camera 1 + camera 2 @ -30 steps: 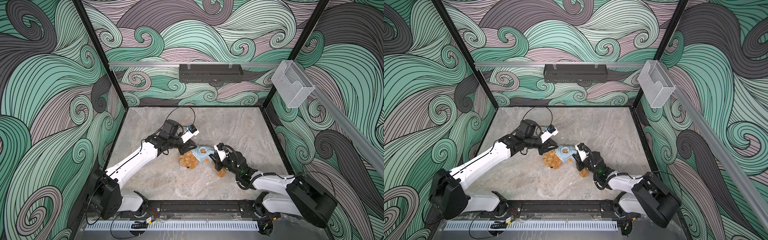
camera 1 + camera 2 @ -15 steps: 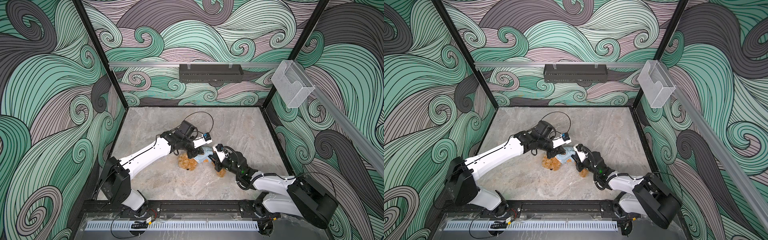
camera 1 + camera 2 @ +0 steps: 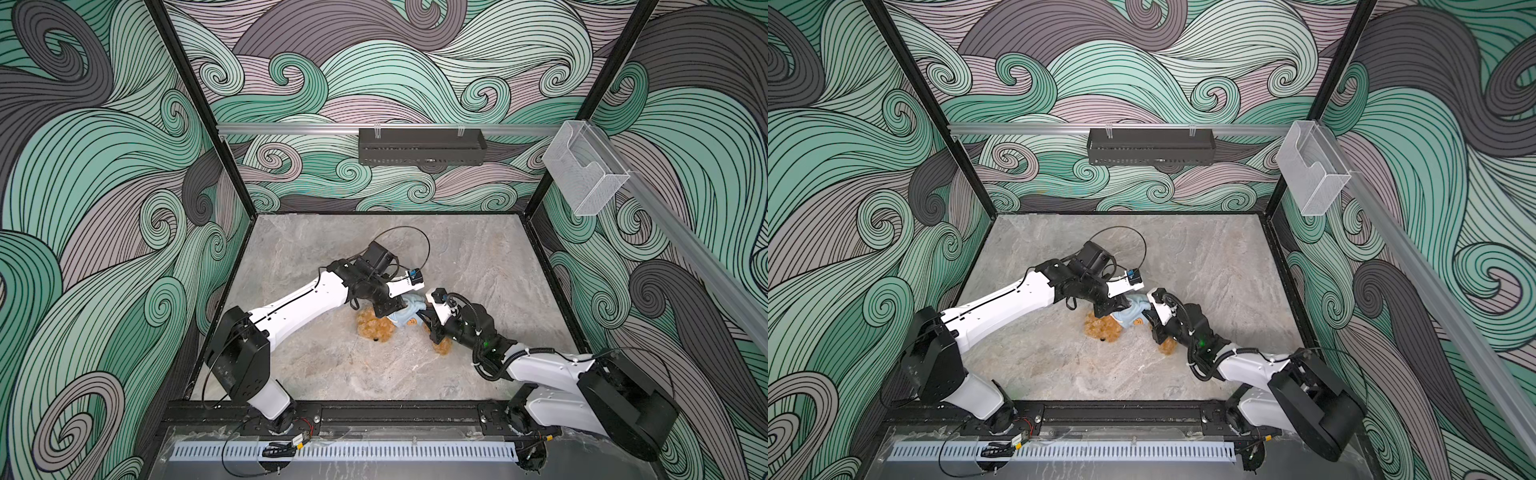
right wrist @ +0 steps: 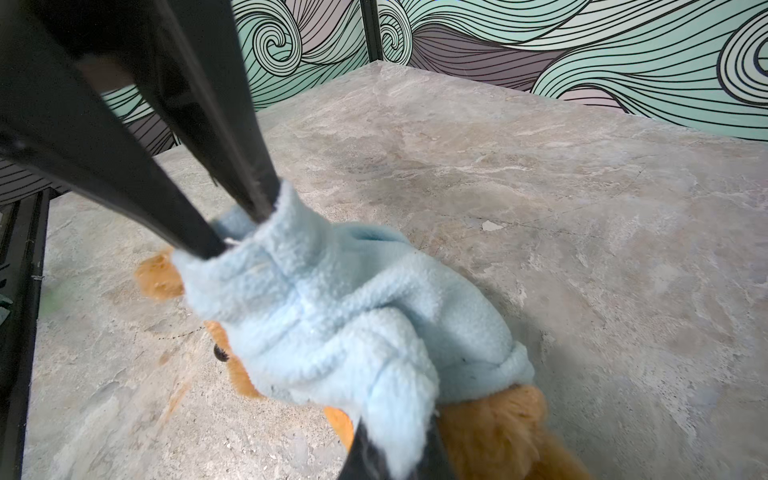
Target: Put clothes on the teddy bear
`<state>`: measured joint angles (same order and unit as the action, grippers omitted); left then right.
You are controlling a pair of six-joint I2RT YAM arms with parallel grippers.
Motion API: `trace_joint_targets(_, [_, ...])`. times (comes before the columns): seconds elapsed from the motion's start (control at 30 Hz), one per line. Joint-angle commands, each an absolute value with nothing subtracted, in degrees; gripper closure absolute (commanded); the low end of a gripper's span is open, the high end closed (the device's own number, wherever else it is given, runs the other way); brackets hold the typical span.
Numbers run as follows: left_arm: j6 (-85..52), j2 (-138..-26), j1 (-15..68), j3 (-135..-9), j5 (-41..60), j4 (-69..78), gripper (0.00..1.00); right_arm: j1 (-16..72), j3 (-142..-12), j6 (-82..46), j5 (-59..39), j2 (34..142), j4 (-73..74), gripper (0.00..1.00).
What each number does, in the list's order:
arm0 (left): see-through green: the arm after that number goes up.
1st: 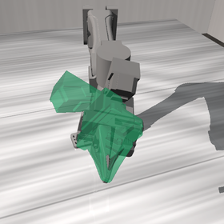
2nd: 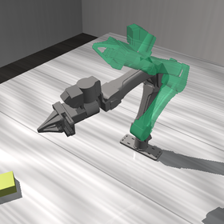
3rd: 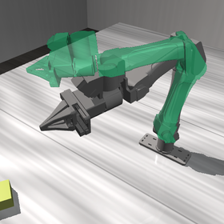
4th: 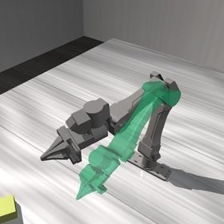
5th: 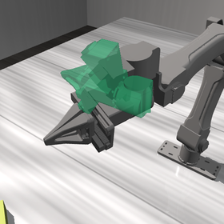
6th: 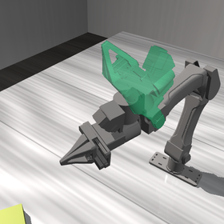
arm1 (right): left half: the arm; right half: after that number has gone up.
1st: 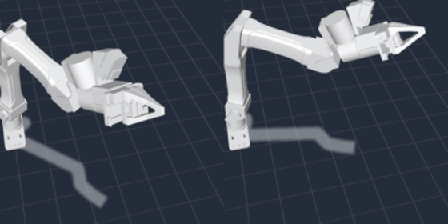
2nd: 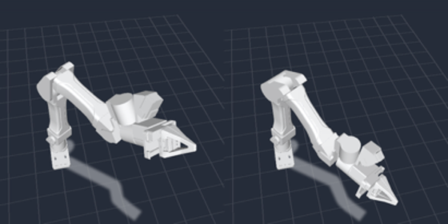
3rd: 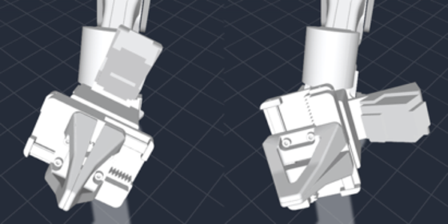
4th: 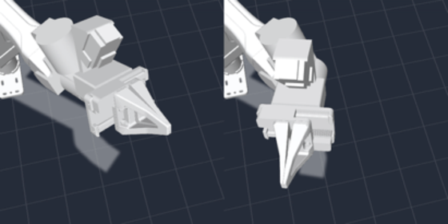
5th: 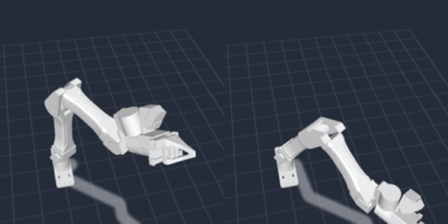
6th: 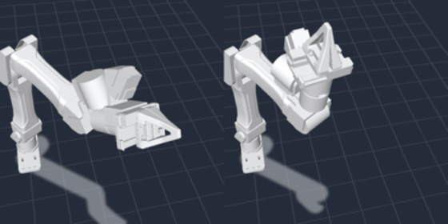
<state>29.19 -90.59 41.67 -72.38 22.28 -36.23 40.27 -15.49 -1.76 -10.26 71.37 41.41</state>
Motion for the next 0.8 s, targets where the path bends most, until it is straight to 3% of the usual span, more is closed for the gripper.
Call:
trace_joint_targets(0.0, [29.37, -92.83, 42.32, -74.25, 22.4, -35.83, 0.73, 40.69, -15.51, -2.71, -10.3, 71.62, 43.35, 1.0])
trace_joint_targets(0.37, [24.04, -102.96, 44.73, -74.46, 23.91, -29.75, 0.7, 41.51, -16.22, -6.73, -9.18, 75.11, 49.02, 1.0])
trace_joint_targets(0.43, [23.55, -104.77, 44.8, -74.54, 22.26, -31.11, 0.75, 41.49, -15.91, -7.29, -7.91, 75.5, 50.03, 1.0])
trace_joint_targets(0.53, [22.67, -103.89, 44.67, -73.99, 19.55, -31.44, 1.0, 41.4, -15.52, -7.47, -4.6, 74.85, 48.61, 1.0])
trace_joint_targets(0.67, [14.4, -94.91, 42.14, -66.74, 21.59, -19.48, 1.0, 41.22, -15.58, -8.86, 1.98, 73.33, 42.97, 1.0])
trace_joint_targets(0.77, [7.6, -87.88, 40.36, -60.03, 17.83, -7.77, 1.0, 41.09, -14.61, -11.29, 6.11, 72.52, 40.24, 1.0])
